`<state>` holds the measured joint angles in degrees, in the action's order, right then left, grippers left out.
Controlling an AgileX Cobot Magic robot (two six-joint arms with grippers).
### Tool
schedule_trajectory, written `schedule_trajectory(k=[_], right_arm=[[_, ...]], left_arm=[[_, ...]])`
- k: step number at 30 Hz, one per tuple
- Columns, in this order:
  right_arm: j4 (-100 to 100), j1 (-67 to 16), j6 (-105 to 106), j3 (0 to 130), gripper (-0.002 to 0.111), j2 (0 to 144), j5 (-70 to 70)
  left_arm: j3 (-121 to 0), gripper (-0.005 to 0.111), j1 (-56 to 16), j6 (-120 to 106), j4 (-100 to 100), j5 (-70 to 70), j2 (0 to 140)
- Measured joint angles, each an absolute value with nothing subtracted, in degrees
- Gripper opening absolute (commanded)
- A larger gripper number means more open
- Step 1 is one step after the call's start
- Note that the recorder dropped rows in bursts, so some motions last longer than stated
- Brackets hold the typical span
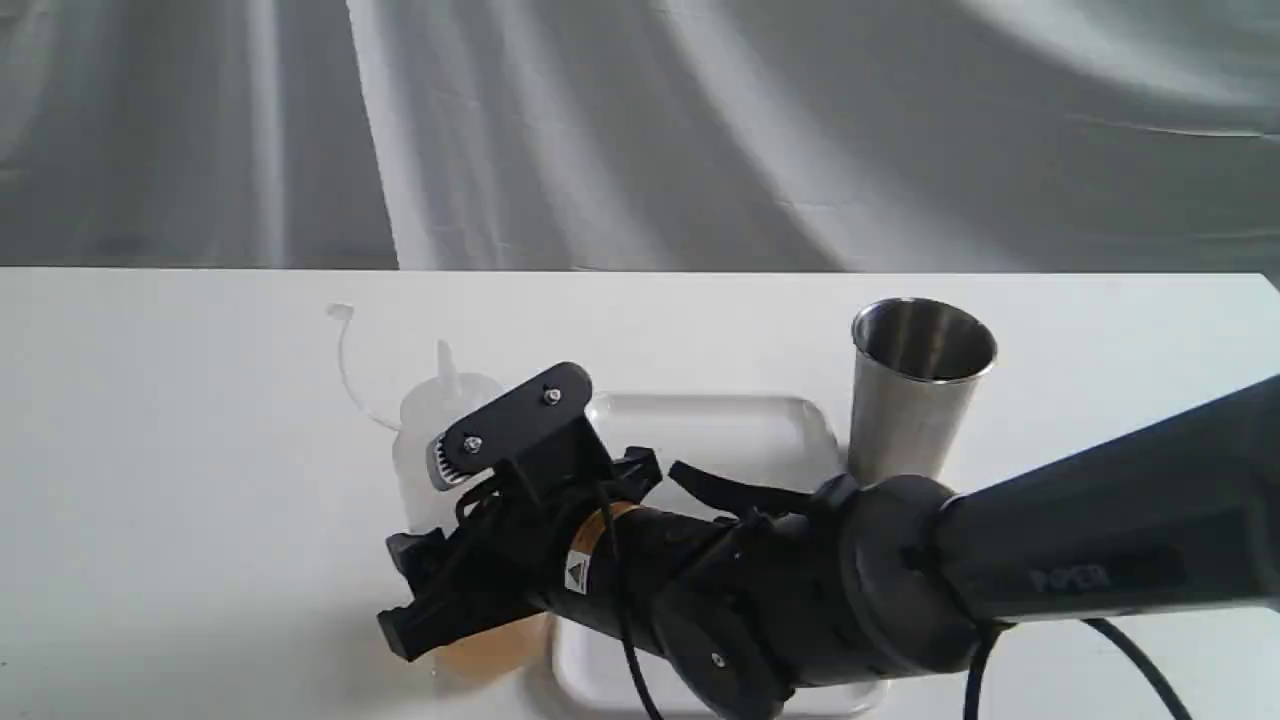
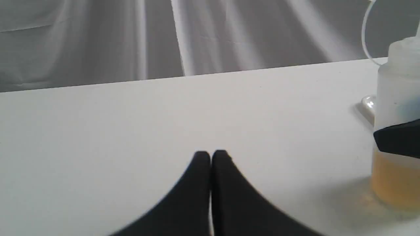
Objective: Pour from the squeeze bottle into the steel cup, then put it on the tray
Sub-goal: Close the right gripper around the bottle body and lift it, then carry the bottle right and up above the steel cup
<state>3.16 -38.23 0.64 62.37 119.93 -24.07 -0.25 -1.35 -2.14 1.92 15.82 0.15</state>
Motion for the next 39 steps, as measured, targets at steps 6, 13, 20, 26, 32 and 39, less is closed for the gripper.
schedule_trajectory(k=[6,13,20,26,32,39], right_arm=[[3.16,-38.33,0.64,62.47,0.037,119.93,-24.07],[3.16,-38.64,0.64,62.47,0.018,119.82,-23.94],[3.16,-38.64,0.64,62.47,0.017,115.53,-17.75],[2.87,-38.64,0.64,62.24,0.017,108.81,-11.95],[0.00,-37.99,0.64,58.76,0.017,101.81,-9.42],[-5.25,-34.61,-1.04,52.26,0.017,91.00,-0.72]], left_arm=[[-0.26,0.000,-1.35,-2.14,1.92,15.82,0.15],[-0.26,0.000,-1.35,-2.14,1.92,15.82,0.15],[-0.26,0.000,-1.35,-2.14,1.92,15.82,0.15],[-0.26,0.000,-1.35,-2.14,1.92,15.82,0.15],[-0.26,0.000,-1.35,-2.14,1.92,15.82,0.15],[-0.26,0.000,-1.35,-2.14,1.92,15.82,0.15]])
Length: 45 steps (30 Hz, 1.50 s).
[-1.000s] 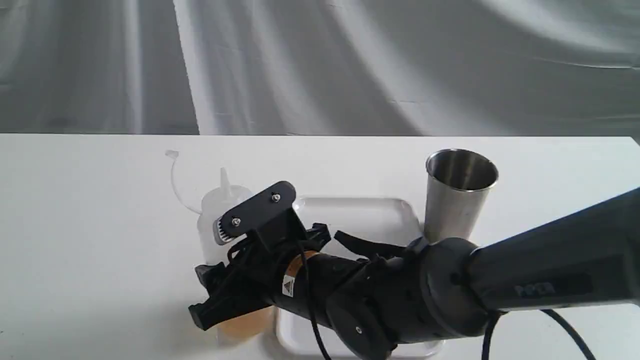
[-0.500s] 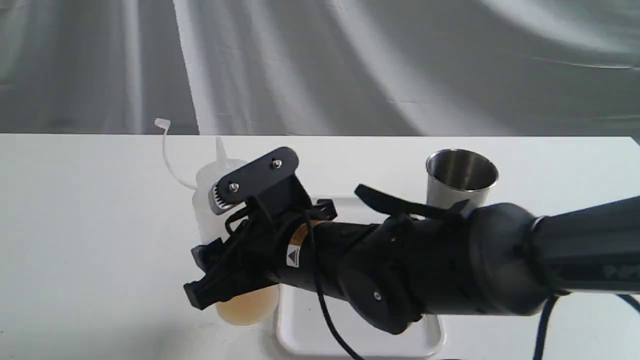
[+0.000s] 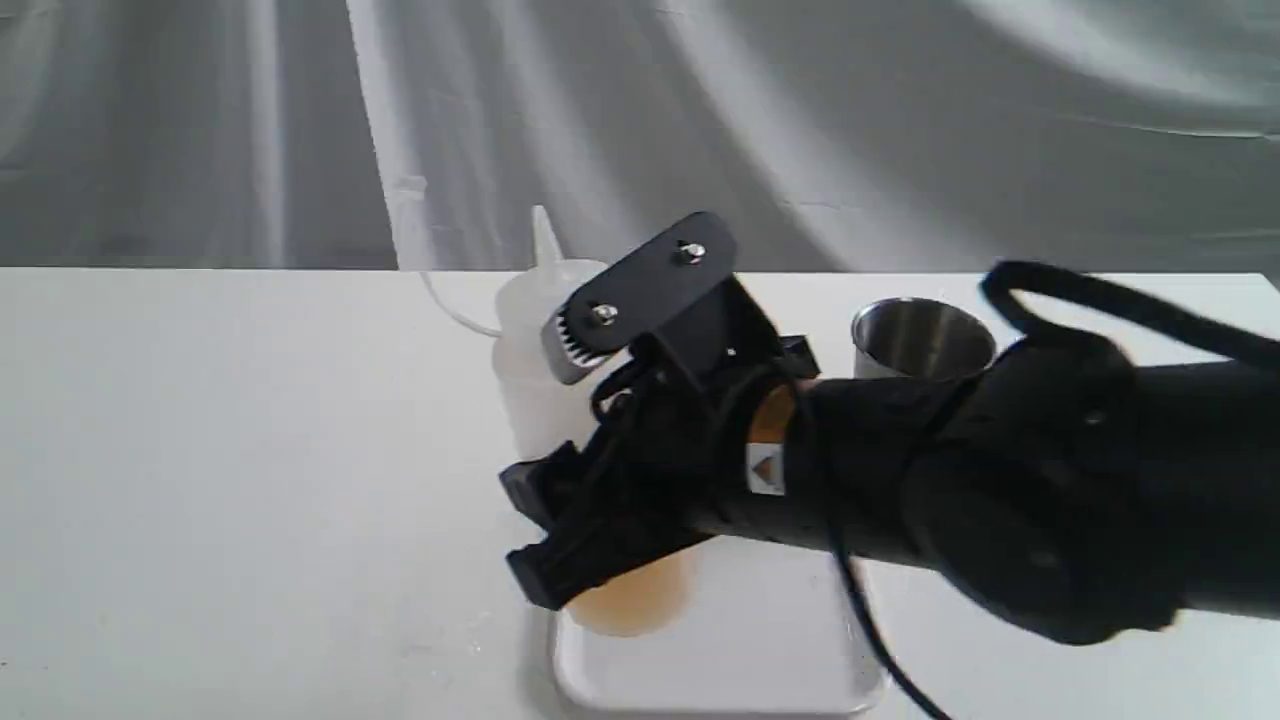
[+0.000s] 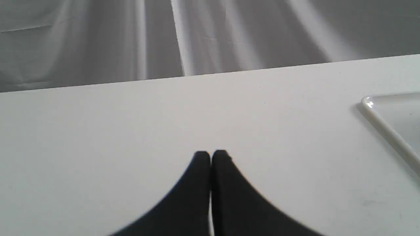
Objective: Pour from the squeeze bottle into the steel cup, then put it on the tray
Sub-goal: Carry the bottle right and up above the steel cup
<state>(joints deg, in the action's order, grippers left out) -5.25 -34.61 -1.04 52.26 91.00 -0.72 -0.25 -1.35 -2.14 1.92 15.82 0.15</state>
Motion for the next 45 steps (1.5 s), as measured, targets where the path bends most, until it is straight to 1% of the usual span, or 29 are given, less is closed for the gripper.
schedule_trajectory(k=[9,14,20,24,32,36,39,45], right_arm=[[-16.10,-24.00,-9.17,44.70,0.017,75.64,7.37],[-32.31,-16.31,-20.49,44.22,0.017,69.35,17.74],[-53.19,-10.50,-35.97,44.13,0.017,67.69,31.62],[-62.62,-9.05,-42.74,44.13,0.017,67.69,35.77],[-78.56,-8.69,-53.71,44.13,0.017,71.41,35.96],[-83.63,-8.69,-55.56,44.13,0.017,75.57,38.23],[-86.76,-8.69,-58.52,44.13,0.017,78.96,42.86],[-94.49,-8.69,-65.90,44.13,0.017,81.57,46.30]], left_arm=[[-0.26,0.000,-1.35,-2.14,1.92,15.82,0.15],[-0.26,0.000,-1.35,-2.14,1.92,15.82,0.15],[-0.26,0.000,-1.35,-2.14,1.92,15.82,0.15],[-0.26,0.000,-1.35,-2.14,1.92,15.82,0.15],[-0.26,0.000,-1.35,-2.14,1.92,15.82,0.15],[-0.26,0.000,-1.35,-2.14,1.92,15.82,0.15],[-0.26,0.000,-1.35,-2.14,1.92,15.82,0.15],[-0.26,0.000,-1.35,-2.14,1.92,15.82,0.15]])
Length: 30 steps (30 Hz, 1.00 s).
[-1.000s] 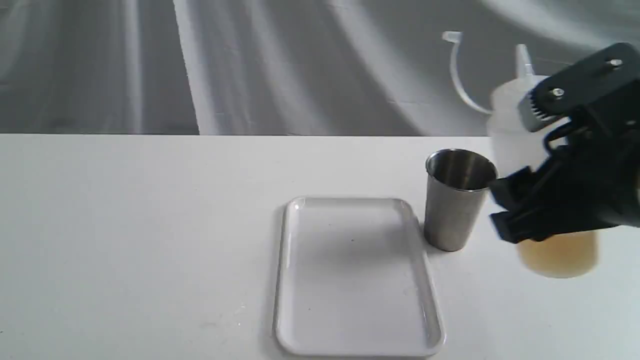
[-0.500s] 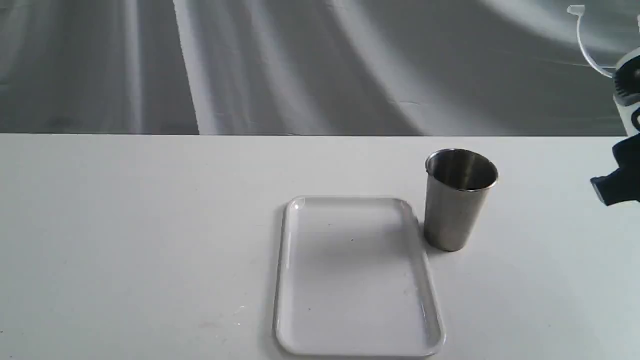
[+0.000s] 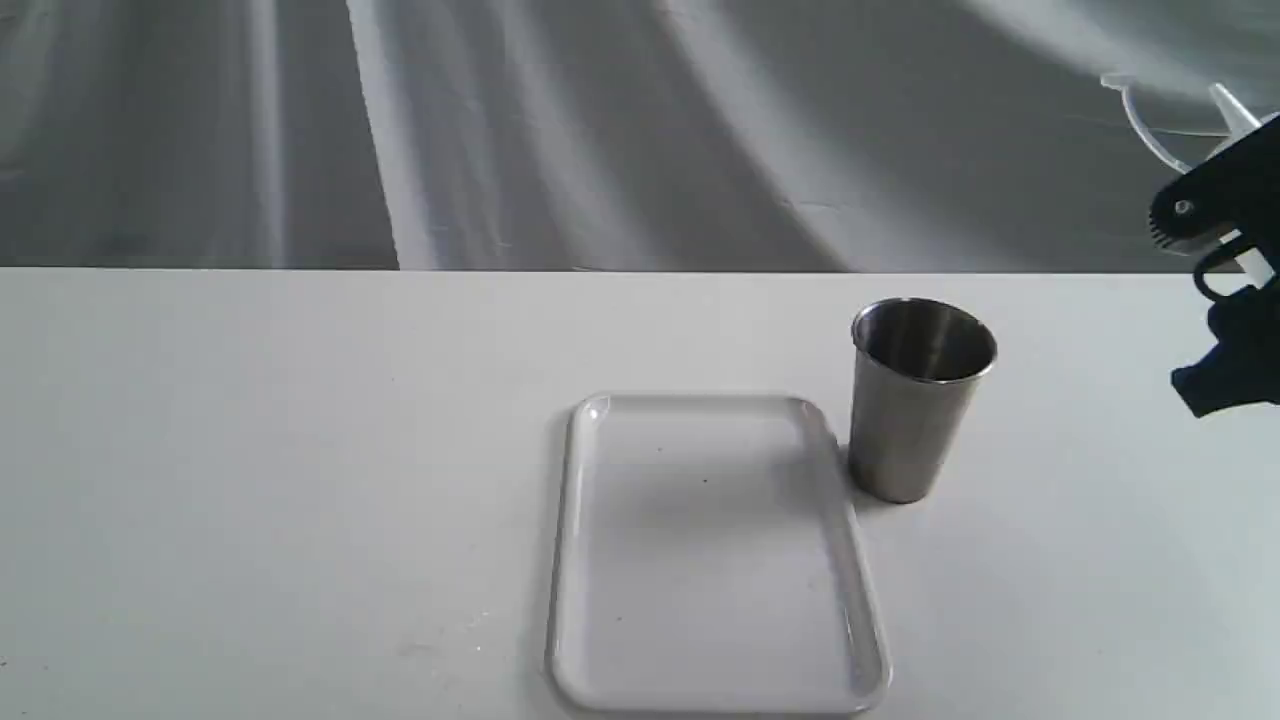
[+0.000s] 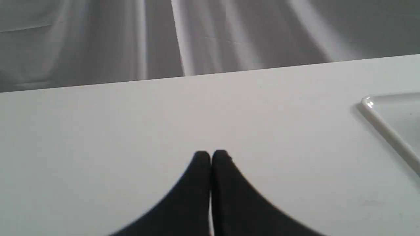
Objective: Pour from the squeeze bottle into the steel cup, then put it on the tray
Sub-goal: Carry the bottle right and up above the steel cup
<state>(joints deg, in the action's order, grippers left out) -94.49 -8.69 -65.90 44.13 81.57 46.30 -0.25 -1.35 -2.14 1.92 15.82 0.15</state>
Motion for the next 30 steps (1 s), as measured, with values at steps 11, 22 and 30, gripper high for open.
schedule_trajectory(k=[11,22,30], right_arm=[[-97.50,-8.69,-70.69,49.26,0.017,83.23,46.32],[-97.76,-8.69,-66.58,53.15,0.017,90.12,44.97],[-97.76,-10.01,-66.58,53.15,0.017,93.53,46.95]], left_arm=[[-0.26,0.000,-1.35,-2.14,1.92,15.82,0.15],[-0.26,0.000,-1.35,-2.14,1.92,15.82,0.15],[-0.26,0.000,-1.35,-2.14,1.92,15.82,0.15]])
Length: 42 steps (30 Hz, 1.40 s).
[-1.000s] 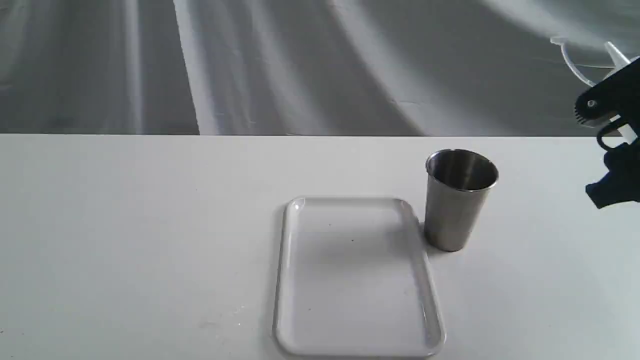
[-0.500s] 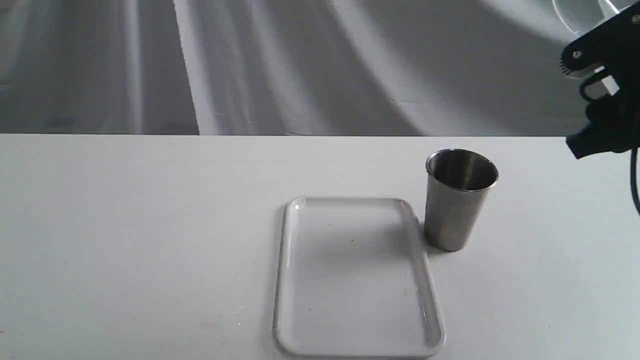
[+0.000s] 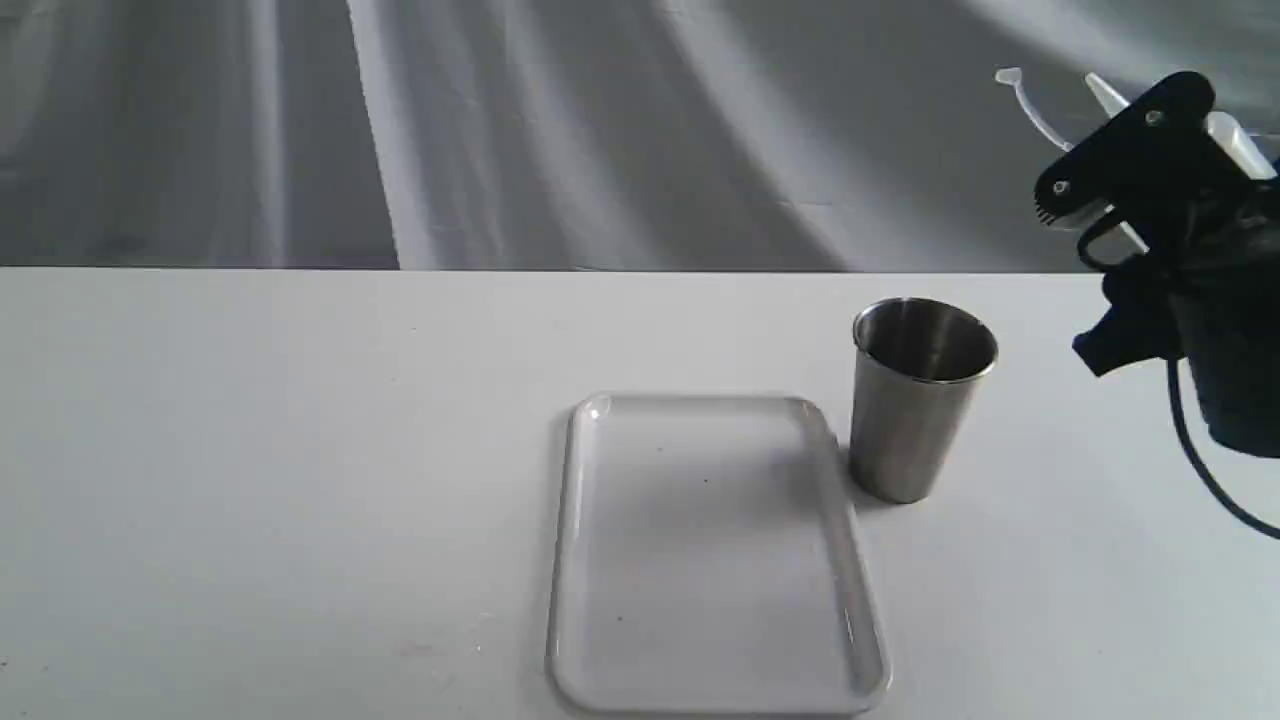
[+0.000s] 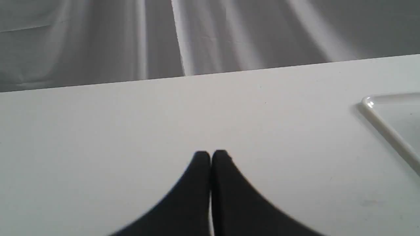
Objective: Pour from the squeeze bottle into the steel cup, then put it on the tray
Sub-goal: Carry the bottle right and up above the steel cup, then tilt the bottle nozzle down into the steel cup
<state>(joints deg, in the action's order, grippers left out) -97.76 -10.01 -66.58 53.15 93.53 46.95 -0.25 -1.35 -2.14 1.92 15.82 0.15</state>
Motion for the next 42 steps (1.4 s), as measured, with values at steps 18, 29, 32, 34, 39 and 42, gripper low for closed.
schedule_trajectory(k=[18,29,32,34,39,42], right_arm=[[-97.76,-10.70,-63.82,53.64,0.017,101.43,52.59],[-97.99,-12.07,-62.56,59.20,0.017,103.71,53.09],[-98.11,-13.19,-61.08,59.35,0.017,104.75,53.09],[-98.11,-13.67,-60.49,59.49,0.017,105.55,53.19],[-98.11,-13.97,-59.34,59.49,0.017,107.82,54.72],[-98.11,-13.97,-59.07,59.49,0.017,108.22,54.96]], left_arm=[[-0.26,0.000,-1.35,-2.14,1.92,15.82,0.15],[-0.26,0.000,-1.35,-2.14,1.92,15.82,0.15],[-0.26,0.000,-1.35,-2.14,1.92,15.82,0.15],[-0.26,0.000,-1.35,-2.14,1.92,15.82,0.15],[-0.26,0.000,-1.35,-2.14,1.92,15.82,0.15],[-0.26,0.000,-1.35,-2.14,1.92,15.82,0.15]])
